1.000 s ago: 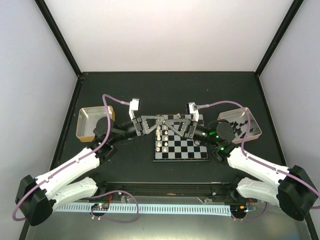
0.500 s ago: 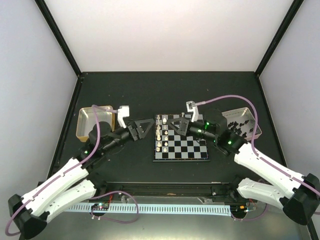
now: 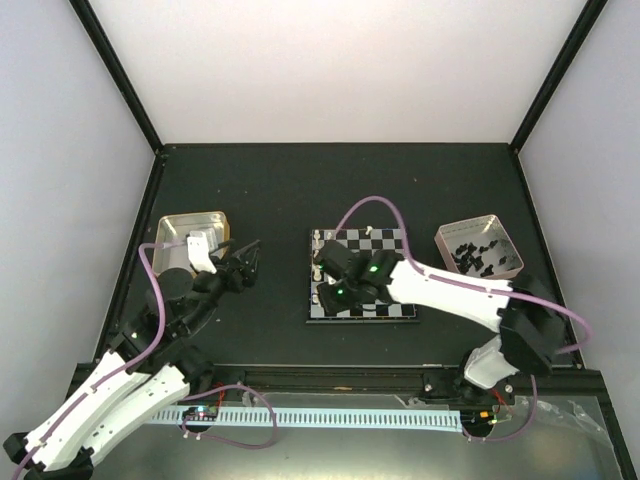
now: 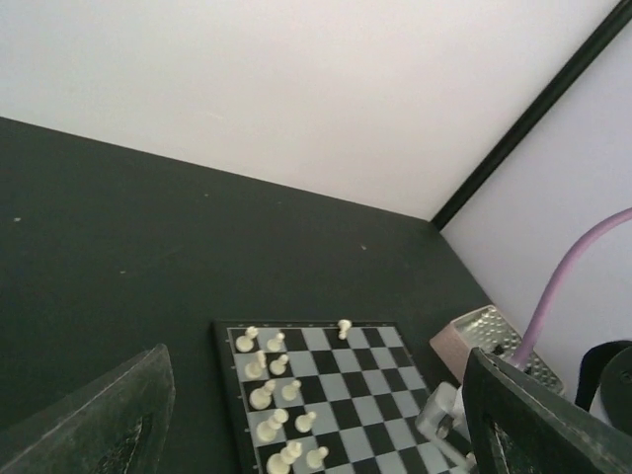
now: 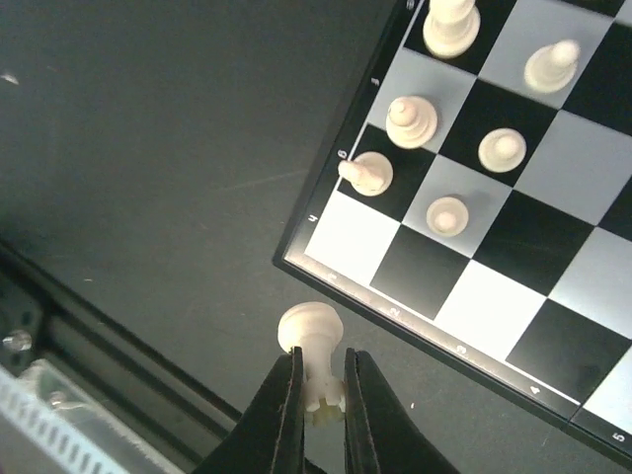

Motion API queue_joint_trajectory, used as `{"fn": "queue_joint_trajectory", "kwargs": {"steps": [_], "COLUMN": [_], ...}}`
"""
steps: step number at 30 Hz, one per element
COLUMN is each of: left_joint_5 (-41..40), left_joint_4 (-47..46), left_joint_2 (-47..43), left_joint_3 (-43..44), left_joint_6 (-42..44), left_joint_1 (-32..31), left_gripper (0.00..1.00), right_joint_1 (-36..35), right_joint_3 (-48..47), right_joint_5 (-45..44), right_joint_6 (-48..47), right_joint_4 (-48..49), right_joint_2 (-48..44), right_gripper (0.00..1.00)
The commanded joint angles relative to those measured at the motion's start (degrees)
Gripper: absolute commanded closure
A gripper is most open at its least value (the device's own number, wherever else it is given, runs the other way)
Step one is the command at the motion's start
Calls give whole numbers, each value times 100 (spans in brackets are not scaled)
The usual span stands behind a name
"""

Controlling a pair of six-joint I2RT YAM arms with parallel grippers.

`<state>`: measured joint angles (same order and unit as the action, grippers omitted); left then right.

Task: Set up the chess pieces on the board
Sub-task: Place the chess piece on the chessboard.

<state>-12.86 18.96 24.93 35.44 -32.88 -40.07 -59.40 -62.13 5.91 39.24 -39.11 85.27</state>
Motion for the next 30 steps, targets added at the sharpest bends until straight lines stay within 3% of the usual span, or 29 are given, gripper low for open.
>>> {"fn": "queue_joint_trajectory", "kwargs": {"steps": [1, 7, 17, 30], "left_joint_5": [-539, -805, -847, -875], "left_joint_4": [560, 818, 868, 934], "left_joint_2": [-174, -305, -464, -456], "left_joint_3": [92, 98, 42, 55], "left_joint_6": [356, 376, 414, 366], "left_joint_1": [50, 59, 56, 61], "left_gripper": [18, 18, 17, 17], "right_joint_1": [-278, -446, -501, -503], "right_joint_3": [-680, -1190, -1476, -1670], "right_joint_5": [-527, -592, -866, -998], "right_joint_6": [-135, -100, -68, 39], "right_joint_4": [-836, -1063, -1131, -1112], "right_joint_2": [741, 1534, 2110, 2378], "right_gripper": [99, 99, 96, 78]}}
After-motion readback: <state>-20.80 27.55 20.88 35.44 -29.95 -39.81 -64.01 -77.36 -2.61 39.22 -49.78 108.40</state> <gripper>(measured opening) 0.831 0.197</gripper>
